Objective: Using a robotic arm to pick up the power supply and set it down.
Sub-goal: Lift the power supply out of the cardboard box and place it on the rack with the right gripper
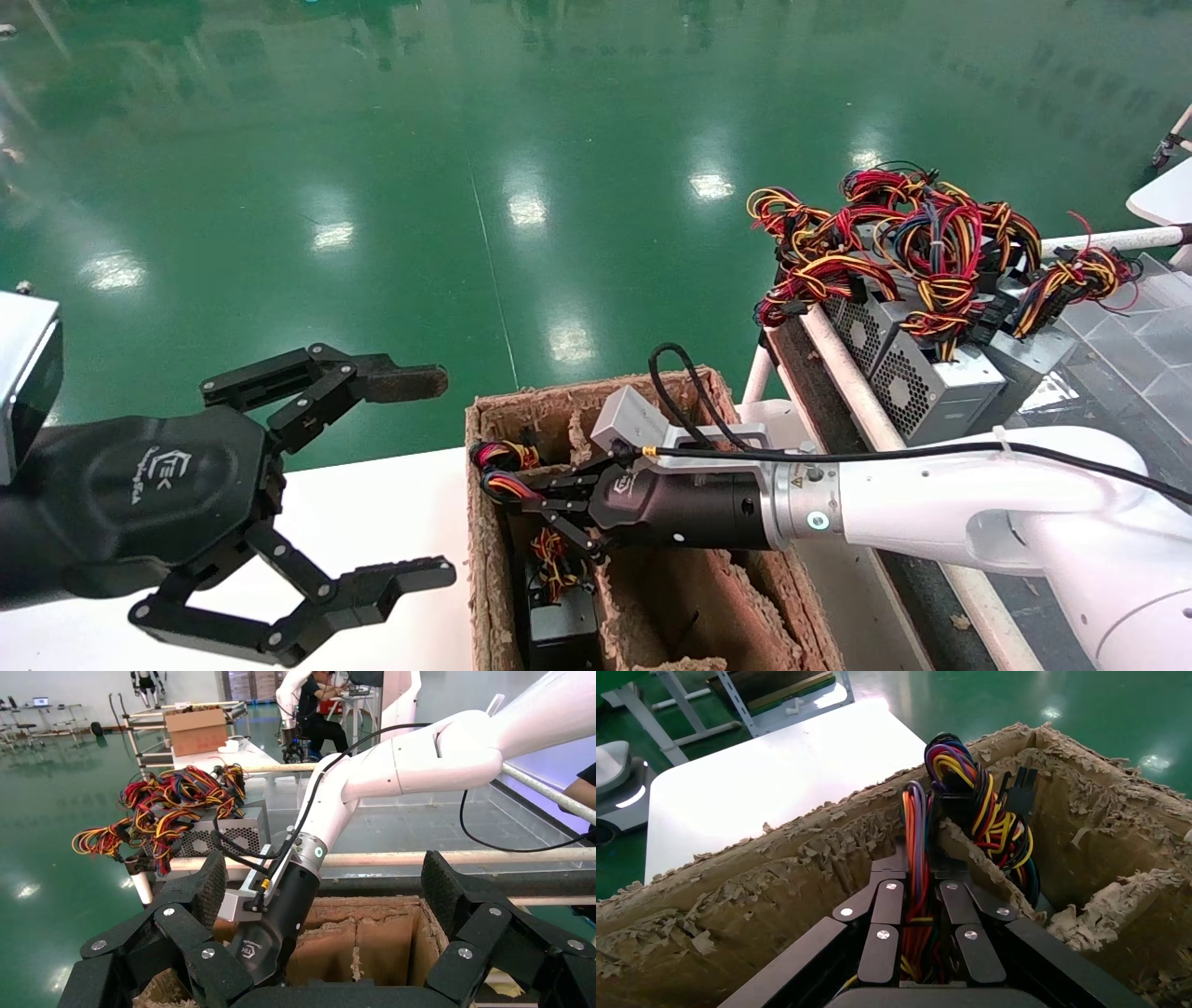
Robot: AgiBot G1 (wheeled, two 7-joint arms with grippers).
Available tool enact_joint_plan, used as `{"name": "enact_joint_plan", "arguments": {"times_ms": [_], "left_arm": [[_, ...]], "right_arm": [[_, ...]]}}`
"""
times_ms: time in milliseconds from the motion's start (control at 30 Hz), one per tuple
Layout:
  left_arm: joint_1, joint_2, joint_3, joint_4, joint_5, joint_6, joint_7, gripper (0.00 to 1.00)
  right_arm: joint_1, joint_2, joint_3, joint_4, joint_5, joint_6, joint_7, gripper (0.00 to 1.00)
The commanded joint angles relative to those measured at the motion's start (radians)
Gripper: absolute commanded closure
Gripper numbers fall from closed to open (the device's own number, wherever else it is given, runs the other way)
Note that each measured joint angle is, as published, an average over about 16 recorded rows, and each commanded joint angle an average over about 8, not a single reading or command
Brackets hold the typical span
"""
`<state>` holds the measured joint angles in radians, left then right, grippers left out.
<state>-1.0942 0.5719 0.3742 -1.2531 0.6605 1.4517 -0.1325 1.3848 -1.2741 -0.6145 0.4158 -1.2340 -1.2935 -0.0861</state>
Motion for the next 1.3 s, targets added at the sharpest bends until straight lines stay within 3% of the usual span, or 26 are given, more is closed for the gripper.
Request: {"name": "enact_joint_plan", "arguments": {"times_ms": [33, 400, 767, 1033, 1300], "left_arm": [[0.000, 0.000, 0.000, 0.000, 0.000, 0.000, 0.000, 0.00], [0.000, 0.000, 0.000, 0.000, 0.000, 0.000, 0.000, 0.00], [0.000, 0.000, 0.000, 0.000, 0.000, 0.000, 0.000, 0.00], [0.000, 0.000, 0.000, 0.000, 0.000, 0.000, 0.000, 0.00], [0.000, 0.000, 0.000, 0.000, 0.000, 0.000, 0.000, 0.00]], "right_arm": [[0.003, -0.003, -0.001, -0.009, -0.001, -0.002, -0.006, 1.00], [0.017, 0.024, 0.040, -0.027, 0.062, -0.055, -0.030, 1.00], [0.066, 0.100, 0.122, 0.031, 0.188, -0.143, 0.023, 1.00], [0.081, 0.223, 0.216, 0.171, 0.304, -0.131, 0.098, 1.00], [0.109, 0.406, 0.305, 0.329, 0.362, -0.047, 0.177, 1.00]]}}
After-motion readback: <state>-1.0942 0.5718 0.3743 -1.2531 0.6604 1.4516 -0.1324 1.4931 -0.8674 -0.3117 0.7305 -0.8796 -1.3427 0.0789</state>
